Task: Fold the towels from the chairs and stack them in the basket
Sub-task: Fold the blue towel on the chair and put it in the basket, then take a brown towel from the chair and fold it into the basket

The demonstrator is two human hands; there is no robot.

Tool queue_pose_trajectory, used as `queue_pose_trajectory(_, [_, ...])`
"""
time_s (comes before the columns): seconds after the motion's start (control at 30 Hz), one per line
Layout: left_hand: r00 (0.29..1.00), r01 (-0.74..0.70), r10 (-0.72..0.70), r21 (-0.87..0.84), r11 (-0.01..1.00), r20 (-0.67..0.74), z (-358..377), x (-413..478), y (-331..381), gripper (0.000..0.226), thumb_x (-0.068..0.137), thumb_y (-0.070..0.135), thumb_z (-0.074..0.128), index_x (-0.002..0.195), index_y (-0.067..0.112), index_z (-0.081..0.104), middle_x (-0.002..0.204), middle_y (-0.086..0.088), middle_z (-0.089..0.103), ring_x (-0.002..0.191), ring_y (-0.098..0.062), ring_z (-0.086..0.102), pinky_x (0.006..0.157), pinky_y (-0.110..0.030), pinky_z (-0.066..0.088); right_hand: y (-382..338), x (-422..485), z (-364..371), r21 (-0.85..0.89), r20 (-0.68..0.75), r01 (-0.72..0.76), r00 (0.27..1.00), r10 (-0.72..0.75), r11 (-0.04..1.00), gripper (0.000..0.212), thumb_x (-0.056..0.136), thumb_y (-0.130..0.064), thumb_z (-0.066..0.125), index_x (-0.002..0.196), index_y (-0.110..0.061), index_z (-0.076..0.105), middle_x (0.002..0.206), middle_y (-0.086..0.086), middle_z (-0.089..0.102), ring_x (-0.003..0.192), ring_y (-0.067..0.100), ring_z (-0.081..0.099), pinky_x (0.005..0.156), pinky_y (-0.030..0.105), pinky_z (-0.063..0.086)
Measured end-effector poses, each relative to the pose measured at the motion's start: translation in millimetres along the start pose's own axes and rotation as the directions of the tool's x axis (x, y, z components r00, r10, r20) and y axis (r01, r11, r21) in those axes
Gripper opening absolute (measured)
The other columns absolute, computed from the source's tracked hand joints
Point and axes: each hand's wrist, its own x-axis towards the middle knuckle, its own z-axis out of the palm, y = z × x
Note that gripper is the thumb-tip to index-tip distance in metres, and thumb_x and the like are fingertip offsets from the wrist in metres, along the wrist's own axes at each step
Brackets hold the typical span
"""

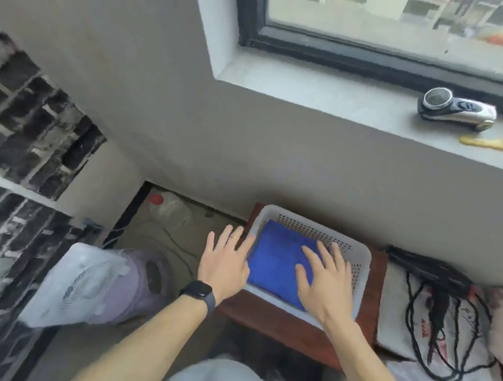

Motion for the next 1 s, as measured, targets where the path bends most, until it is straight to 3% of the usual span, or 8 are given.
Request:
queue_pose_trajectory(0.1, [0.965, 0.237, -0.253, -0.193, 0.952, -0.064, -22, -48, -16, 0.068, 0.095, 0.037, 0.043, 0.157, 0.035, 0.013, 0.165, 0.003, 0.018, 0.152, -0.020, 0.012, 0.121, -0.049, 0.013, -38, -9, -27, 0.028, -0.111, 0.211, 0.972, -0.207, 0.977, 0.049, 0.100, -0.049, 0.039, 0.139, -0.028, 0.059, 0.157, 0.002, 0.043, 0.153, 0.027, 0.020, 0.121, 0.054, 0.024])
queue_pose_trajectory(0.2, [0.861, 0.441, -0.493, -0.303, 0.845, -0.123, -39, -114, -49, 0.068, 0.094, 0.039, 0.044, 0.156, 0.036, 0.014, 0.164, 0.003, 0.019, 0.152, -0.021, 0.012, 0.121, -0.051, 0.012, -102, -26, -46, 0.013, -0.258, 0.469, 0.855, -0.450, 0.883, 0.047, 0.096, -0.046, 0.041, 0.126, -0.024, 0.069, 0.146, 0.005, 0.056, 0.146, 0.031, 0.037, 0.112, 0.056, 0.036])
queue_pose_trajectory(0.27, [0.818, 0.489, -0.557, -0.340, 0.803, -0.139, -49, -140, -68, 0.067, 0.095, 0.040, 0.043, 0.155, 0.036, 0.016, 0.164, 0.003, 0.020, 0.152, -0.021, 0.011, 0.121, -0.051, 0.013, -133, -31, -53, 0.024, -0.310, 0.548, 0.799, -0.515, 0.836, 0.040, 0.094, -0.042, 0.048, 0.125, -0.026, 0.069, 0.145, 0.004, 0.057, 0.144, 0.032, 0.039, 0.110, 0.057, 0.037])
queue_pose_trajectory(0.47, [0.420, 0.728, -0.877, -0.490, 0.480, -0.234, -56, -325, -146, 0.059, 0.096, 0.041, 0.045, 0.152, 0.034, 0.031, 0.160, 0.005, 0.030, 0.148, -0.023, 0.022, 0.118, -0.049, 0.021, -295, -111, -36, 0.004, -0.241, 0.882, 0.459, -0.855, 0.472, 0.036, 0.092, -0.039, 0.057, 0.124, -0.027, 0.068, 0.143, 0.004, 0.059, 0.142, 0.032, 0.042, 0.107, 0.058, 0.040])
queue_pose_trajectory(0.6, [0.121, 0.791, -0.948, -0.548, 0.271, -0.295, -46, -473, -171, 0.054, 0.092, 0.041, 0.050, 0.146, 0.032, 0.042, 0.148, 0.004, 0.047, 0.135, -0.025, 0.040, 0.109, -0.045, 0.036, -395, -203, -11, 0.074, -0.162, 0.966, 0.255, -0.953, 0.246, 0.040, 0.095, -0.044, 0.050, 0.127, -0.028, 0.067, 0.142, 0.001, 0.060, 0.141, 0.030, 0.044, 0.111, 0.051, 0.039])
queue_pose_trajectory(0.7, [-0.056, 0.803, -0.959, -0.584, 0.122, -0.278, -27, -583, -180, 0.049, 0.092, 0.041, 0.051, 0.140, 0.033, 0.050, 0.134, 0.001, 0.061, 0.122, -0.027, 0.053, 0.099, -0.040, 0.045, -459, -286, 14, 0.147, -0.067, 0.984, 0.109, -0.992, 0.098, 0.046, 0.097, -0.049, 0.041, 0.128, -0.027, 0.065, 0.135, -0.002, 0.065, 0.134, 0.028, 0.051, 0.105, 0.050, 0.046])
queue_pose_trajectory(0.8, [-0.183, 0.812, -0.958, -0.583, -0.022, -0.219, 3, -686, -179, 0.043, 0.090, 0.042, 0.051, 0.133, 0.034, 0.055, 0.116, 0.000, 0.070, 0.112, -0.027, 0.059, 0.089, -0.038, 0.050, -504, -371, 50, 0.203, -0.003, 0.979, -0.005, -1.000, -0.005, 0.043, 0.096, -0.048, 0.041, 0.124, -0.025, 0.066, 0.124, -0.001, 0.069, 0.122, 0.030, 0.057, 0.096, 0.049, 0.051])
queue_pose_trajectory(1.0, [-0.355, 0.787, -0.924, -0.578, -0.215, -0.140, 64, -869, -182, 0.036, 0.090, 0.037, 0.052, 0.126, 0.035, 0.060, 0.109, 0.001, 0.073, 0.105, -0.026, 0.064, 0.083, -0.035, 0.052, -567, -539, 130, 0.285, 0.050, 0.948, -0.163, -0.985, -0.143, 0.043, 0.097, -0.049, 0.039, 0.124, -0.028, 0.065, 0.121, 0.000, 0.071, 0.113, 0.033, 0.062, 0.095, 0.047, 0.051])
